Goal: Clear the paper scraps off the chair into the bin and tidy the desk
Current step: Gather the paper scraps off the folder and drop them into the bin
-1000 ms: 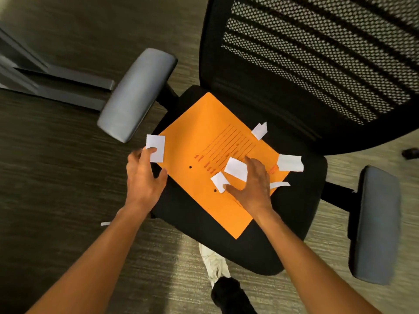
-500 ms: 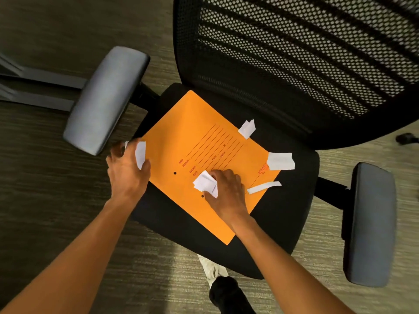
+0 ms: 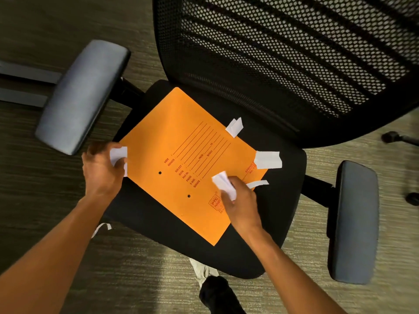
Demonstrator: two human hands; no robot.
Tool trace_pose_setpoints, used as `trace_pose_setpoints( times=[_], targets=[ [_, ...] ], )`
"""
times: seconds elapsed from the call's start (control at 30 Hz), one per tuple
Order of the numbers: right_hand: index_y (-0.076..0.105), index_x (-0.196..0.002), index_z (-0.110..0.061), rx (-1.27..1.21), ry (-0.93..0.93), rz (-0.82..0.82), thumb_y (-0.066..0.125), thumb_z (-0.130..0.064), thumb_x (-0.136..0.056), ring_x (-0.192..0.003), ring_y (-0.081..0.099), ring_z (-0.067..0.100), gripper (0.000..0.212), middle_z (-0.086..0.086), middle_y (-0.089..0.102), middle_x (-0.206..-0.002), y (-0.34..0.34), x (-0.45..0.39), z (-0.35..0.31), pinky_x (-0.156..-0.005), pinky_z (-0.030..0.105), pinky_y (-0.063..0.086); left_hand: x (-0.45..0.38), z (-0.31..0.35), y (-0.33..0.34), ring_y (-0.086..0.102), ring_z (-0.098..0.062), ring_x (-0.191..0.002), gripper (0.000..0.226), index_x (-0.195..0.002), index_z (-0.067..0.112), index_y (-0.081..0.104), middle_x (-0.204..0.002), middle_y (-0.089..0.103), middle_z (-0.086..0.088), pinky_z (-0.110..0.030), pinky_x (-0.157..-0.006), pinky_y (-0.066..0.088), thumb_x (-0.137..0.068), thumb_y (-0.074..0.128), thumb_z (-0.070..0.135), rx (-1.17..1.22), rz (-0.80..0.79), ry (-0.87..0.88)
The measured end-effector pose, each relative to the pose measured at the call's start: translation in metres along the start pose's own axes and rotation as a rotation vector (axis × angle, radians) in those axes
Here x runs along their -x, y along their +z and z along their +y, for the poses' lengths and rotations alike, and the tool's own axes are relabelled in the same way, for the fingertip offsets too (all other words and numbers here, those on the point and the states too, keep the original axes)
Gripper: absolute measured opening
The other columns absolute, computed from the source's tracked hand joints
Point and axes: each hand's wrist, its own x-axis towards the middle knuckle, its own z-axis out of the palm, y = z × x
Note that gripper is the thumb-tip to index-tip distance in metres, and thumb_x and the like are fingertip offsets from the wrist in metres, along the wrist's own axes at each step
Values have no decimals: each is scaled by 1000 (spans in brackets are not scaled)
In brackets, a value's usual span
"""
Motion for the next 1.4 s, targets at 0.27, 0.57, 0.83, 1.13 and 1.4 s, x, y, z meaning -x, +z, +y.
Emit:
trace_pose_setpoints(
  times=[0.27,0.57,0.83,1.13,1.4],
  targets=[
    [65,-105,-4,196,64,222,63,-13,-91,-83,61,22,17,6,56,-92,-74,-21,44,-65,30,53,-5,8,-4,58,-39,-91,40,-114,7,50,-117,51,-29,-43,-67,51,-81,53,-16,43,-4,-87],
    [69,-99,-3,254,122,193,69,-23,-87,-131,42,26,24,6,39,-147,-95,-56,54,-100,30,36,3,28,-9,60,-42,-89,42,-120,11,44,-107,55,-30,-53,-72,55,-85,50,-12,112,-35,-102],
    [67,-94,-2,282,64,8,66,-23,-89,-144,28,22,22,-1,31,-156,-86,-73,55,-115,37,32,-8,98,11,49,-24,-101,34,-127,9,43,-124,47,-19,-36,-78,41,-97,51,24,110,-104,111],
    [69,-104,-1,233,140,184,70,-13,-84,-95,56,21,23,13,61,-110,-101,-72,65,-79,23,41,-23,182,70,53,-28,-107,53,-132,13,40,-128,48,-16,-35,-78,45,-91,61,39,83,-317,207],
    [67,-98,-11,-141,264,307,73,-18,-83,-80,59,8,17,5,60,-100,-103,-36,68,-63,11,43,-31,223,111,55,-31,-114,57,-131,11,47,-128,52,-17,-34,-78,44,-86,67,39,92,-316,227]
  ],
)
